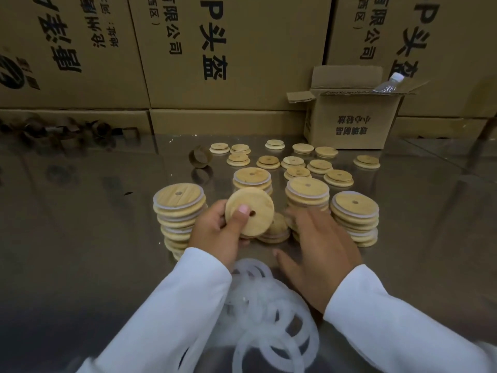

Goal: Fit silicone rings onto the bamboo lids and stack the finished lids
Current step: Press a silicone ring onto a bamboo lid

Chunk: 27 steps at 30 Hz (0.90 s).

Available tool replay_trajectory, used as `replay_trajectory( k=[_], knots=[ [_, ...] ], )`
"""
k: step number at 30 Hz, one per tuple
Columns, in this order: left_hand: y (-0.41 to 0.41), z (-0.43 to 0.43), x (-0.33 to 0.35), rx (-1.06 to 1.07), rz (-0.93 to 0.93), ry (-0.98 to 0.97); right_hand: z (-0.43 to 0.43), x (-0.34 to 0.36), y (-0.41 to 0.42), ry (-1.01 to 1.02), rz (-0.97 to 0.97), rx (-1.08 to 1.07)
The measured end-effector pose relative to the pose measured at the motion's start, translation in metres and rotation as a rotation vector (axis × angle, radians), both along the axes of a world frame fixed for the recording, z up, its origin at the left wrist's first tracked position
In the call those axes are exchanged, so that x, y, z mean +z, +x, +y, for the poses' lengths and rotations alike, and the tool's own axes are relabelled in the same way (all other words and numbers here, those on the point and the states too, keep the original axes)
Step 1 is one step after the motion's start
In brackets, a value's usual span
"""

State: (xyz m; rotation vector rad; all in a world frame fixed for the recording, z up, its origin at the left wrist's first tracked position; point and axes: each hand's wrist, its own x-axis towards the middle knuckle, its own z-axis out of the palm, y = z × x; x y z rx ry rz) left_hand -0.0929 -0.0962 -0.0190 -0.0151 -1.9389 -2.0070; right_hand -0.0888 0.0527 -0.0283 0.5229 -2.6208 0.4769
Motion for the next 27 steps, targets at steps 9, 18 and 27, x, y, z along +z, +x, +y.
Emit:
replay_trajectory(
  k=[9,18,27],
  knots=[
    [0.002,-0.001,0.004,-0.019,0.023,0.044,-0.011,-0.014,-0.005,-0.200,-0.253,0.167],
    [0.004,-0.001,0.003,-0.052,0.028,0.082,-0.017,-0.012,-0.001,-0.449,-0.382,0.171],
    [0.001,-0.004,-0.001,-0.086,-0.056,0.135,-0.004,0.008,-0.001,-0.964,-0.187,0.346]
  ],
)
